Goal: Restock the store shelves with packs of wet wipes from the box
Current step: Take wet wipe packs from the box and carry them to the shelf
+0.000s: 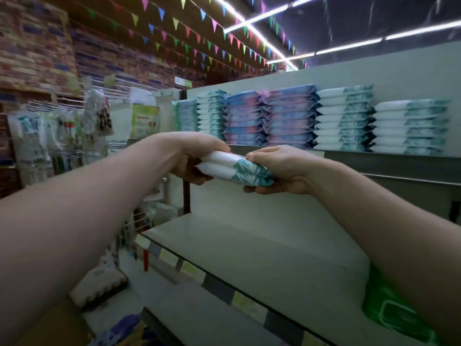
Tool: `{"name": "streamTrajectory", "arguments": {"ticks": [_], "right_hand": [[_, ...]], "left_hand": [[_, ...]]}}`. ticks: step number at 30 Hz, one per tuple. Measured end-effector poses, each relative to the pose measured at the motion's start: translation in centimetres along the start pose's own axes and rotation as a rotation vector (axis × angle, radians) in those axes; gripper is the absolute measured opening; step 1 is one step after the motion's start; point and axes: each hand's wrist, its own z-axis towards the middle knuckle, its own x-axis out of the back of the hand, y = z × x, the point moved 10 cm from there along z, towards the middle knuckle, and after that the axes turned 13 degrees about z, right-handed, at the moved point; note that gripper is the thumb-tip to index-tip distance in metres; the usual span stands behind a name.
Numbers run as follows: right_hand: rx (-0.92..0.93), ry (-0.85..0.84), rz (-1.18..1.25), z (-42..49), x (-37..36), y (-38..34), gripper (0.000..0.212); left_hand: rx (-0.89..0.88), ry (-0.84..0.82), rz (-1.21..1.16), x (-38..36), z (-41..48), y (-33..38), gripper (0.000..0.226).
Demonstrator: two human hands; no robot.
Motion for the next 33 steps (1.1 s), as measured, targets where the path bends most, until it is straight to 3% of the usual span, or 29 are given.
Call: {"name": "streamTrajectory", "arguments": {"ticks": [11,33], "right_hand": [[0.102,0.137,-0.091,-0.4,1.2,-4.8,0.01],[-0.006,0.605,-0.247,-11.0,27.9,-8.6,0.018]], "left_hand": [[-0.116,-0.077,-0.076,2.1,0.7,3.0,0.022],[-0.387,-0.354,-0.091,-15.7,1.8,28.8,0.026]]}}
